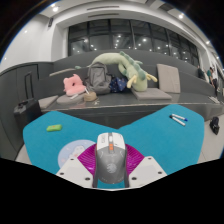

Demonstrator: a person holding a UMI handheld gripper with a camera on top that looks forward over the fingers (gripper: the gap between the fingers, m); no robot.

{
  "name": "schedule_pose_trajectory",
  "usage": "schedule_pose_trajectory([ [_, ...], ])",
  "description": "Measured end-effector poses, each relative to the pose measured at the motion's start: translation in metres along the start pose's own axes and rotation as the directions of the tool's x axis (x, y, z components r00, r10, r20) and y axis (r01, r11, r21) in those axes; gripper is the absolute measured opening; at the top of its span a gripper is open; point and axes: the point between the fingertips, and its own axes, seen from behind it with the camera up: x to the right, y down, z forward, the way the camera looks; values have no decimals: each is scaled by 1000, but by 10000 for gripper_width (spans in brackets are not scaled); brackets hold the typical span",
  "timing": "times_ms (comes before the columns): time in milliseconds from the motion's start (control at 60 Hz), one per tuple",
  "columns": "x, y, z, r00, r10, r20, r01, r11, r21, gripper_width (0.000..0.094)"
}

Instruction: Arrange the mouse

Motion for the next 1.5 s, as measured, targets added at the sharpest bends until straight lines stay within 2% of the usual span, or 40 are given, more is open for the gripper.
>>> schedule_pose_trajectory([
  [100, -64, -10, 20, 999, -7, 44, 7, 1000, 7, 348],
  [217, -110, 24, 59, 998, -19, 60, 23, 997, -72, 348],
  [300, -121, 57, 85, 998, -34, 52, 41, 991, -124, 370],
  [450, -119, 81, 110, 993, -120, 3, 120, 986, -117, 439],
  [533, -126, 91, 113, 995, -90, 35, 94, 985, -141, 529],
  [583, -128, 85, 111, 996, -75, 44, 80, 988, -129, 699],
  [600, -129, 82, 110, 996, -73, 42, 77, 990, -122, 784],
  [650, -126, 71, 104, 997, -75, 29, 77, 992, -96, 866],
  [750, -117, 50, 79, 995, -105, -2, 104, 993, -56, 851],
  [867, -108, 42, 14, 998, -60, -8, 59, 997, -39, 849],
  [1150, -66, 113, -136, 996, -46, -73, 38, 994, -107, 854],
  [1300, -53, 146, -172, 995, -38, -90, 24, 989, -149, 857],
  [1500, -56, 148, -184, 993, -74, -94, 63, 991, -122, 856],
])
